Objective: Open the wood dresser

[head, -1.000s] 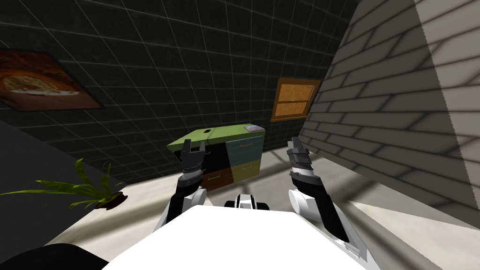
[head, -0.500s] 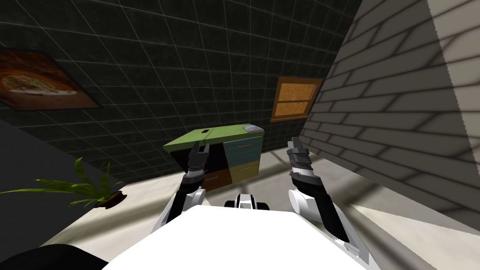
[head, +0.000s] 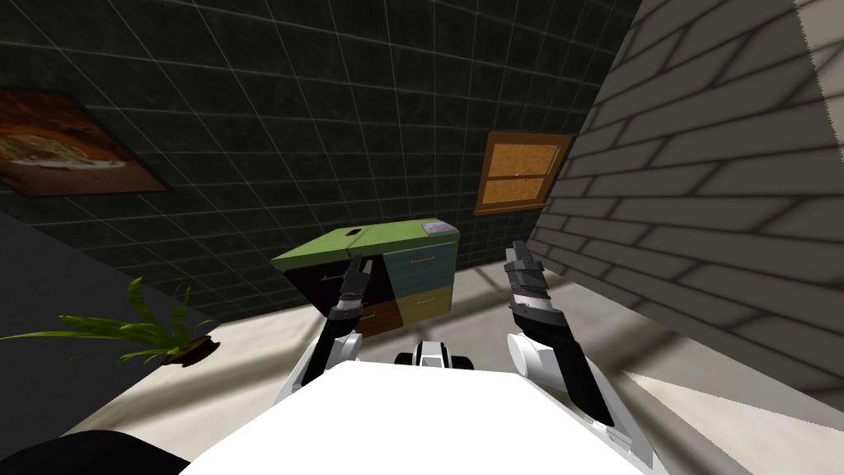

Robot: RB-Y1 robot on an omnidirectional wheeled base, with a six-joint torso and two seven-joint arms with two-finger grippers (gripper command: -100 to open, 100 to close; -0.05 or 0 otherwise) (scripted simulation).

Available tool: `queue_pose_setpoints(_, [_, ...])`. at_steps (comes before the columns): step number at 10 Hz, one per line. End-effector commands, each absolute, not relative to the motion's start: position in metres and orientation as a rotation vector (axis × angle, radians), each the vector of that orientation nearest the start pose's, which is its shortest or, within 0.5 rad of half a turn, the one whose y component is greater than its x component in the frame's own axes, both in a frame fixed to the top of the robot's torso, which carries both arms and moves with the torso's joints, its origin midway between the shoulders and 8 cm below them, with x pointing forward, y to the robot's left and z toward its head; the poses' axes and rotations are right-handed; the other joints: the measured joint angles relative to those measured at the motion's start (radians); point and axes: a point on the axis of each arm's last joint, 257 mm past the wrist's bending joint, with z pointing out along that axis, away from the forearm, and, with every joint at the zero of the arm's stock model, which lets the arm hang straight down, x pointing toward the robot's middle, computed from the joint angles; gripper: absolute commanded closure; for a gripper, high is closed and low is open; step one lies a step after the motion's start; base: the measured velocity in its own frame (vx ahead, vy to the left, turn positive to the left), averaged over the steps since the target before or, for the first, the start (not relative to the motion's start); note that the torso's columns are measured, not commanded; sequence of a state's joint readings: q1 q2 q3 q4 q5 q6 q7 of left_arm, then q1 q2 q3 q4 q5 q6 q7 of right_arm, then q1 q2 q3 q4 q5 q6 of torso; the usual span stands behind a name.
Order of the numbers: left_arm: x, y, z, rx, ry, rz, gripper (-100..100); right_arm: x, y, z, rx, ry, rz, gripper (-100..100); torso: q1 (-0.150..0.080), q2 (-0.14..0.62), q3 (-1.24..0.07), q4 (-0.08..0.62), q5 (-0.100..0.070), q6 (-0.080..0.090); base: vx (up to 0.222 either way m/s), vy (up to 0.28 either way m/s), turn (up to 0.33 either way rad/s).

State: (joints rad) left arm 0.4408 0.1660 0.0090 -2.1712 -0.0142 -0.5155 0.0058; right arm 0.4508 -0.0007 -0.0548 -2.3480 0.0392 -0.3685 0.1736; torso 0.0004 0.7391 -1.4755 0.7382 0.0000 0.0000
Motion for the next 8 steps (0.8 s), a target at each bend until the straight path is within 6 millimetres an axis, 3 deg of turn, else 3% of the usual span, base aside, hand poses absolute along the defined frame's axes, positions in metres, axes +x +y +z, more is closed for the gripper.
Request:
queue_pose_setpoints(1, [0.381, 0.274, -0.023, -0.607, 0.813, -1.271, -100, 0.352, -0.289, 0.046, 0.578, 0.681, 1.07, 0, 0.001, 0.0, 0.0, 0.0, 0.0, 0.0, 0.049, -0.077, 0.019])
queue_pose_setpoints(8, [0.415, 0.304, -0.104, -0.767, 0.95, -1.172, -100, 0.352, -0.289, 0.046, 0.578, 0.681, 1.071, 0, 0.0, -0.001, 0.0, 0.0, 0.0, 0.0, 0.061, -0.127, 0.035])
